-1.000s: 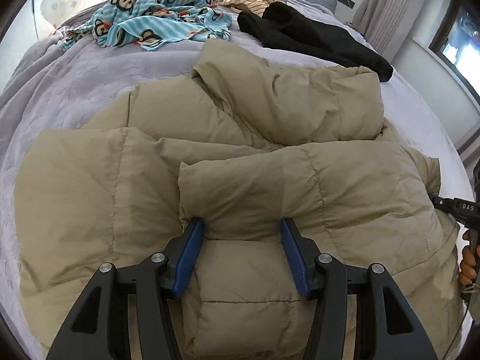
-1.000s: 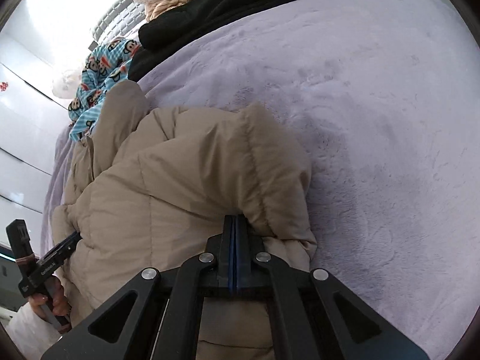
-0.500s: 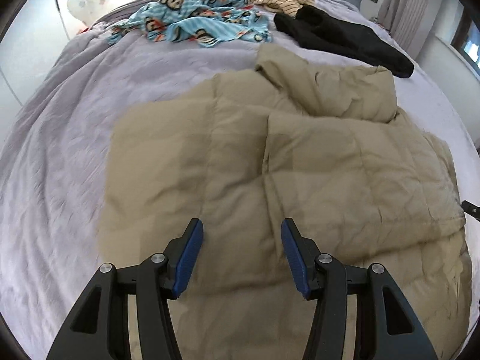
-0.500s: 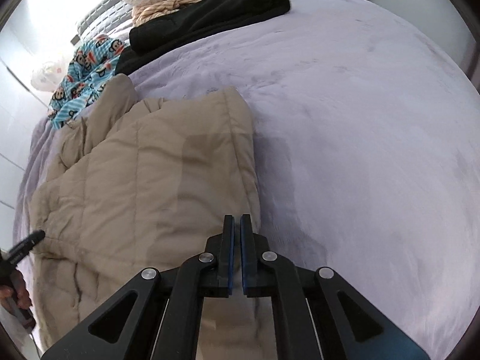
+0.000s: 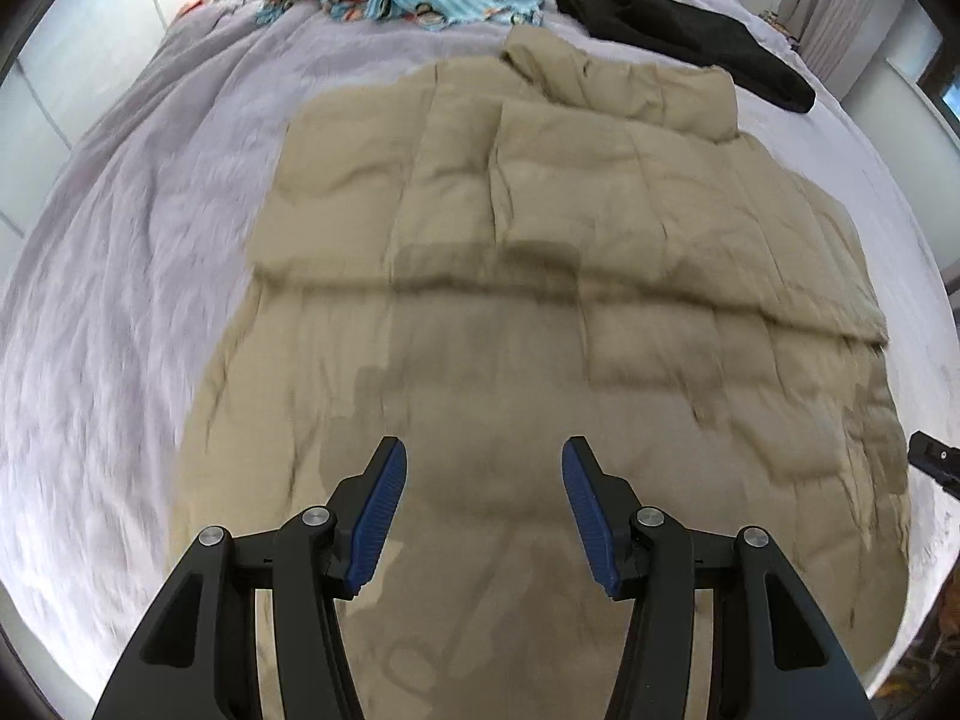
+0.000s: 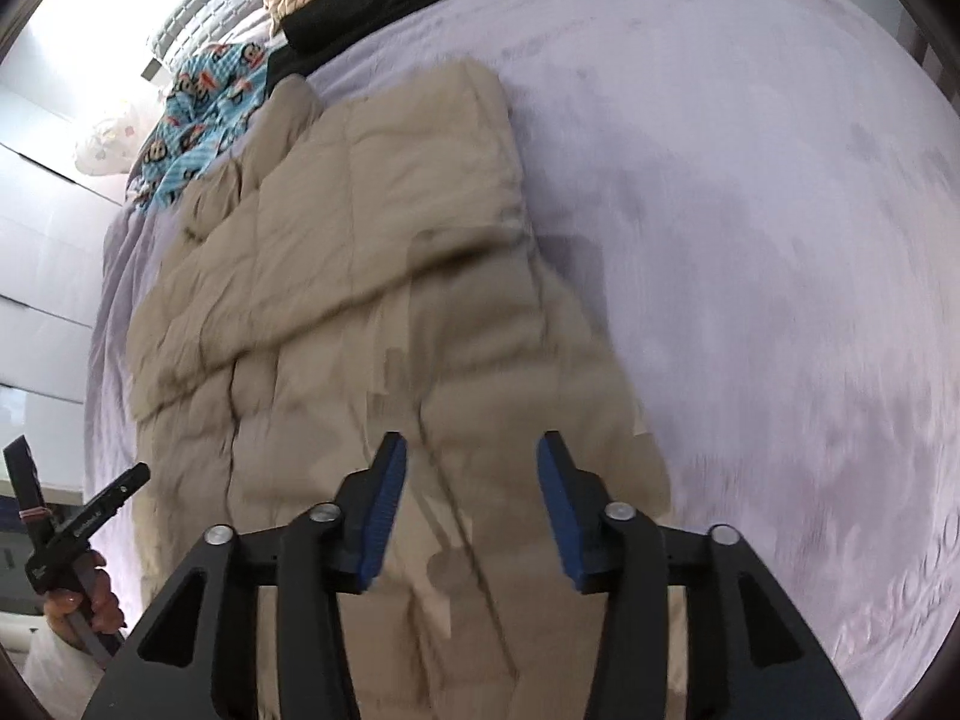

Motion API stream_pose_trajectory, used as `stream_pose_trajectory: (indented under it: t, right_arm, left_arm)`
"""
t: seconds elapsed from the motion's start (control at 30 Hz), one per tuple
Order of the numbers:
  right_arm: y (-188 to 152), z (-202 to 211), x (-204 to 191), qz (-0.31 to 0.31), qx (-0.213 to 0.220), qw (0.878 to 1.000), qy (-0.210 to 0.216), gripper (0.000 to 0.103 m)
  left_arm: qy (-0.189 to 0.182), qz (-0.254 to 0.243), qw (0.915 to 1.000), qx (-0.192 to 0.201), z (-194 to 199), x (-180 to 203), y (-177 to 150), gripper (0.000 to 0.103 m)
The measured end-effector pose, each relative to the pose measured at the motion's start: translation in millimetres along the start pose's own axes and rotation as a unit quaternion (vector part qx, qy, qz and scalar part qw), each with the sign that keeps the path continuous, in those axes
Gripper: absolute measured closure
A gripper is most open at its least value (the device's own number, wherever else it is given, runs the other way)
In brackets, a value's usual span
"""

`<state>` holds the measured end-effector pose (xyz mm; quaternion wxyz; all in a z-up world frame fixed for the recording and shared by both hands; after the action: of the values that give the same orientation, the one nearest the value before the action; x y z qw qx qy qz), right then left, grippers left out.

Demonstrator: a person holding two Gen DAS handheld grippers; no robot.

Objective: Fold large clothes

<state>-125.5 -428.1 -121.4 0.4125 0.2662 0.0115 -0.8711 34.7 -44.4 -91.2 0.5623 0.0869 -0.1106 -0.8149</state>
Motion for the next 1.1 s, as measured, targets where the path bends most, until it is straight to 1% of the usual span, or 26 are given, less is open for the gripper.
stream_pose_trajectory:
  t: [0.03, 0.07, 0.1, 0.17, 0.27, 0.3, 0.37, 0.43, 0.53, 0.57, 0.6, 0.7, 0.83, 0.87, 0.9, 0.93, 1.0, 1.1]
  right_arm:
    - [-6.6, 3.0, 0.3, -0.004, -0.006, 1.0, 0.004, 0.048]
    - [-9.9, 4.5, 0.5, -0.006, -0.01, 1.0, 0.006, 0.047]
    - [-14.6, 6.8, 1.2, -0.008, -0.014, 1.0, 0.009, 0.045]
    - [-23.4, 11.5, 1.6, -0.01, -0.021, 1.0, 0.013, 0.041]
    - [-35.3, 16.2, 0.7, -0.008, -0.03, 0.999, 0.012, 0.036]
    - [-38.4, 16.7, 0.7, -0.01, -0.034, 0.999, 0.013, 0.033]
    - [-45.5, 18.5, -0.6, -0.014, -0.04, 0.999, 0.016, 0.031]
    - [-51.8, 20.1, -2.8, -0.015, -0.044, 0.999, 0.02, 0.023]
    - [-64.8, 20.7, -6.8, -0.025, -0.05, 0.998, 0.036, 0.022]
    - [-69.0, 20.2, -8.0, -0.028, -0.052, 0.997, 0.041, 0.019]
    - [-72.6, 20.1, -8.8, -0.03, -0.052, 0.997, 0.044, 0.013]
    - [-84.1, 22.0, -13.2, -0.034, -0.045, 0.997, 0.044, 0.013]
    - [-103.2, 21.5, -16.4, -0.056, -0.044, 0.996, 0.05, 0.013]
    - [-108.1, 22.1, -17.0, -0.061, -0.04, 0.996, 0.045, 0.012]
    - [-114.8, 23.7, -17.2, -0.069, -0.031, 0.996, 0.04, 0.005]
    - [-119.0, 24.2, -18.0, -0.074, -0.027, 0.996, 0.041, 0.0]
    - [-130.2, 24.3, -19.1, -0.091, -0.025, 0.994, 0.046, 0.0]
    - [-144.2, 23.0, -19.4, -0.107, -0.03, 0.993, 0.042, 0.0]
  left_arm:
    - [0.0, 0.003, 1.0, -0.004, 2.4, 0.1, -5.7, 0.039]
    - [0.002, 0.007, 1.0, -0.006, 6.3, 0.3, -13.6, 0.015]
    - [0.006, 0.012, 0.9999, -0.003, 10.1, 0.5, -19.5, 0.002]
    - [0.016, 0.018, 0.9997, 0.006, 20.4, 1.7, -32.2, 0.002]
    - [0.017, 0.025, 0.9995, -0.01, 25.5, 1.7, -45.7, 0.002]
    - [0.016, 0.028, 0.9993, -0.016, 27.6, 1.6, -50.3, 0.002]
    - [0.018, 0.029, 0.9992, -0.02, 32.2, 0.8, -55.7, 0.002]
    - [0.019, 0.027, 0.9992, -0.021, 37.5, -0.2, -61.1, 0.002]
    - [0.02, 0.022, 0.9992, -0.028, 40.0, -3.2, -67.6, 0.002]
    - [0.016, 0.02, 0.9991, -0.033, 39.4, -5.1, -70.4, 0.002]
    - [0.009, 0.018, 0.9991, -0.037, 38.7, -7.4, -73.5, 0.002]
    - [0.005, 0.01, 0.9989, -0.046, 36.9, -12.6, -83.2, 0.002]
    - [-0.001, 0.008, 0.9986, -0.053, 38.4, -22.8, -96.2, 0.002]
    - [-0.002, 0.006, 0.9986, -0.053, 38.9, -25.7, -99.2, 0.002]
    - [-0.002, 0.004, 0.9986, -0.053, 39.4, -28.6, -101.8, 0.002]
    - [-0.002, 0.003, 0.9986, -0.053, 40.1, -30.9, -104.1, 0.002]
    - [-0.003, 0.002, 0.9985, -0.054, 40.9, -37.3, -109.2, 0.002]
    - [-0.004, 0.002, 0.9983, -0.058, 41.4, -46.1, -118.4, 0.002]
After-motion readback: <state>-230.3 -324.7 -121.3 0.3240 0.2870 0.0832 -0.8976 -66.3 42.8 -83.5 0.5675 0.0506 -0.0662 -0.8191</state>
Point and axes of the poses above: each gripper's, at about its wrist camera, not at the fingertips, and z roughly against the way its jaws point, x to its right, y to its top, the point moved 1 cm from there along -z, roughly the way its jaws point, and after that the axes turned 6 degrees about y, right-handed, at the moved point
